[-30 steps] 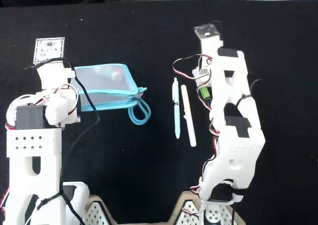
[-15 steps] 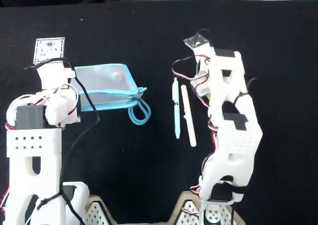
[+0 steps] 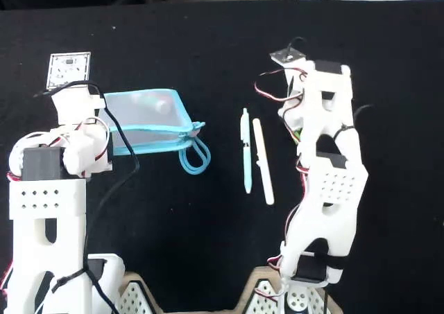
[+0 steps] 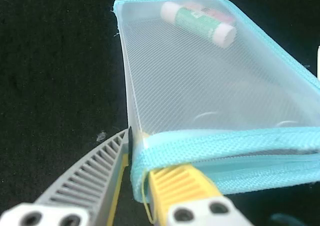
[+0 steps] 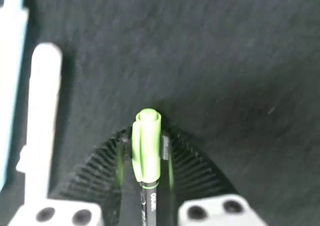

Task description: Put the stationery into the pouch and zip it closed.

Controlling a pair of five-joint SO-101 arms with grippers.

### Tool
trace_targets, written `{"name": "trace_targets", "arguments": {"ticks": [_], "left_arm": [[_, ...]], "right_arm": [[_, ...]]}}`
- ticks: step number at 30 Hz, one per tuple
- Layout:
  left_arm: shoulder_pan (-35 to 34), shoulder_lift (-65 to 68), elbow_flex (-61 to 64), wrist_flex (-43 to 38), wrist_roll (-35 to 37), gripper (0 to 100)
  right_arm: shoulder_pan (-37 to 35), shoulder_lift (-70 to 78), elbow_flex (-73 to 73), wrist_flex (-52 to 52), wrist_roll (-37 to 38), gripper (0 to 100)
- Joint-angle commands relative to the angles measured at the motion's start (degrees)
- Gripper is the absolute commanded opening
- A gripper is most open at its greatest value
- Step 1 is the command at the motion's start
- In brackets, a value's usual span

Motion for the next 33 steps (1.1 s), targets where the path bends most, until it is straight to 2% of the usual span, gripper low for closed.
{"name": "trace_targets", "arguments": {"ticks": [1,5,16,25,33], "left_arm": [[-0.3,0.1,-0.2,-0.3,-0.4,3],[-0.3,0.1,-0.2,-0.3,-0.4,3],[-0.3,0.1,-0.2,-0.2,-0.4,3],[-0.3,0.1,-0.2,-0.2,-0.4,3],[-0.3,0.1,-0.2,-0.2,-0.3,3]], "right_arm": [[-2.6,-8.5,-3.7,8.5,0.6,1.1],[-8.2,-16.7,-2.2,15.0,0.5,1.1],[-22.6,-46.5,16.3,13.0,-5.8,1.1],[-32.8,-73.2,28.0,1.0,-14.8,1.1],[-39.0,-92.5,43.8,-18.5,-29.2,1.1]]}}
